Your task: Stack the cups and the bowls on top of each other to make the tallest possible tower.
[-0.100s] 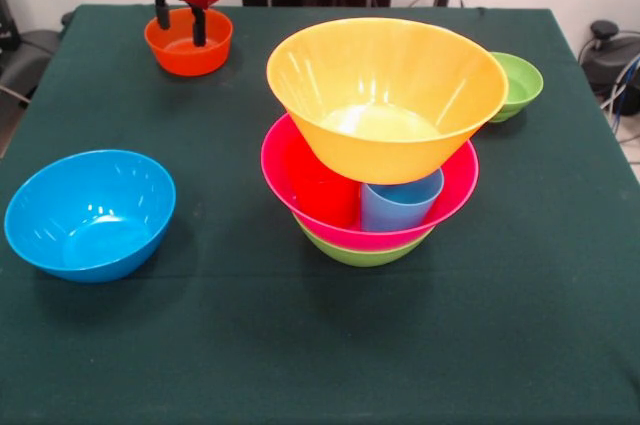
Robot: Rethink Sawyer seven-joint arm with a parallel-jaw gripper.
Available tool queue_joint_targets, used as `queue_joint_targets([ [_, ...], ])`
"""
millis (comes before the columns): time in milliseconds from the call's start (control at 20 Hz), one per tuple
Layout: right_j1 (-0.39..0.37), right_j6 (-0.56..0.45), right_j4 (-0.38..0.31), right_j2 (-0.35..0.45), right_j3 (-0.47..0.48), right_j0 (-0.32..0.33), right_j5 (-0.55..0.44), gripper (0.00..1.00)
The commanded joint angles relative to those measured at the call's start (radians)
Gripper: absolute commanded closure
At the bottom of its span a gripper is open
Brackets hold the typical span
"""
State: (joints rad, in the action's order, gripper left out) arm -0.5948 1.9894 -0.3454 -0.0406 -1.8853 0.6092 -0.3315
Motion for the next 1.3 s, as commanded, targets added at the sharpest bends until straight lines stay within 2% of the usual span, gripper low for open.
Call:
queue_joint_targets([
  [50,-0.009,0.030,-0.032,0.100,-0.082,-0.027,0.024,0.00],
  [700,-0.042,0.043,-0.001,0.107,-0.096,-0.054,-0.007,0.00],
  [850,-0.016,0.060,-0.014,0.094,-0.074,-0.078,0.032,0.00],
  [1300,0.053,0.067,-0.011,0.130,-0.064,-0.071,0.108,0.00],
])
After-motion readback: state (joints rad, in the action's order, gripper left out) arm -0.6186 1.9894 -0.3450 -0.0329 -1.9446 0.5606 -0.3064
